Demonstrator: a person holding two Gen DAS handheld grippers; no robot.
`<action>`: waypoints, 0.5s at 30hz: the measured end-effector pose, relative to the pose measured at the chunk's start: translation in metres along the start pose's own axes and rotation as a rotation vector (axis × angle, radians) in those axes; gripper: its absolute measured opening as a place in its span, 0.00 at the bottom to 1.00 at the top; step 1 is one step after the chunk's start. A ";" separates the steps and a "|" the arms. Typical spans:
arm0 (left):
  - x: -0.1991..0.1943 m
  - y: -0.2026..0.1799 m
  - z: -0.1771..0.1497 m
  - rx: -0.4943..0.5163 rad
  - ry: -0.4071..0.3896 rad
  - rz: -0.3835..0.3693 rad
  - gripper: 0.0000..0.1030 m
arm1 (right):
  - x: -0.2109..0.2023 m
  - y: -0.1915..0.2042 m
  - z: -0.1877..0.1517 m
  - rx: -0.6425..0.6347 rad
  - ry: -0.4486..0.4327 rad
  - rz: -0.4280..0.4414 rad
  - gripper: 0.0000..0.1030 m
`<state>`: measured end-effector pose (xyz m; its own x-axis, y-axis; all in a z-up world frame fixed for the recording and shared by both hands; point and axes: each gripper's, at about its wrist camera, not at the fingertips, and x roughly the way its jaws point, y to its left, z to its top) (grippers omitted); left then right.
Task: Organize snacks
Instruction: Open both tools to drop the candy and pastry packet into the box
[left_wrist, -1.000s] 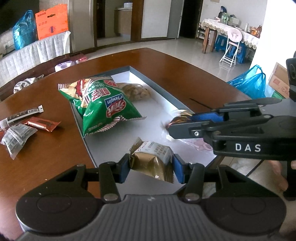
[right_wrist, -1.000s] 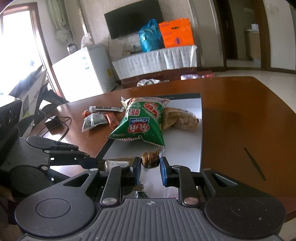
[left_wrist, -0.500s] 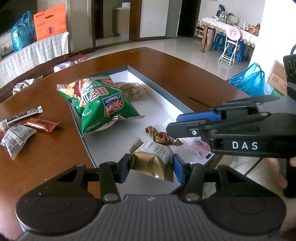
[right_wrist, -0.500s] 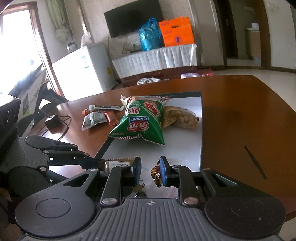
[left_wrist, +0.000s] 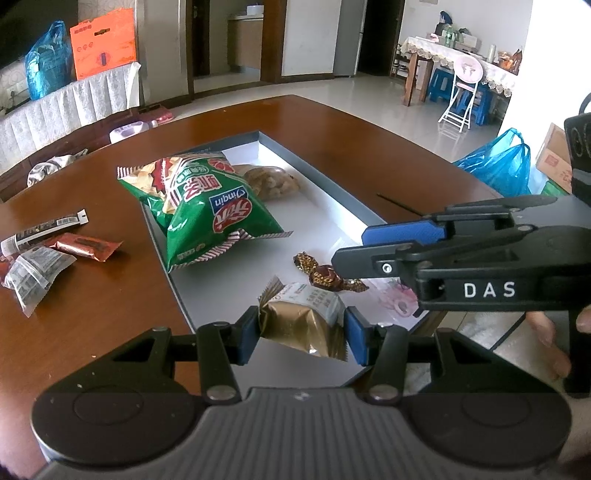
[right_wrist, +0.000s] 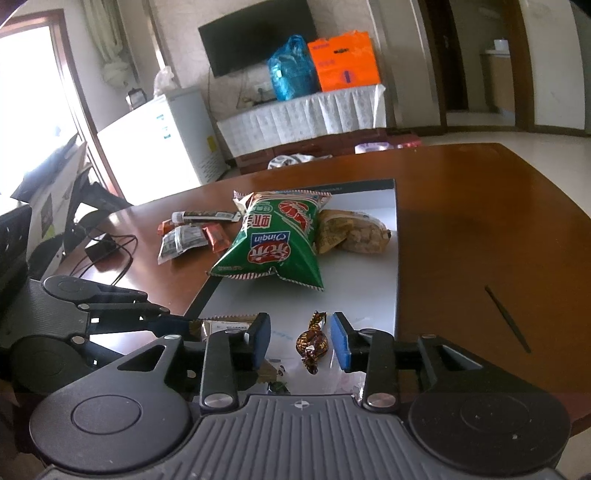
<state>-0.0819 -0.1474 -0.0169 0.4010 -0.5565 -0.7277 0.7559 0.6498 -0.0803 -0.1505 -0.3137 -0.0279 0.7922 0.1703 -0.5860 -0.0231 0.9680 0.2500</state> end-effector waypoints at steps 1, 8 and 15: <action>0.000 0.000 0.000 0.001 0.000 0.000 0.46 | 0.000 0.000 0.000 0.001 -0.001 0.000 0.38; 0.000 -0.001 0.000 0.006 0.003 -0.001 0.47 | 0.000 -0.006 0.001 0.037 -0.006 -0.004 0.45; -0.002 -0.003 0.001 0.017 -0.009 -0.012 0.55 | -0.001 -0.007 0.001 0.048 -0.012 -0.002 0.50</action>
<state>-0.0844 -0.1487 -0.0146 0.3965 -0.5684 -0.7209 0.7694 0.6342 -0.0769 -0.1505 -0.3208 -0.0288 0.7996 0.1658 -0.5772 0.0075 0.9583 0.2858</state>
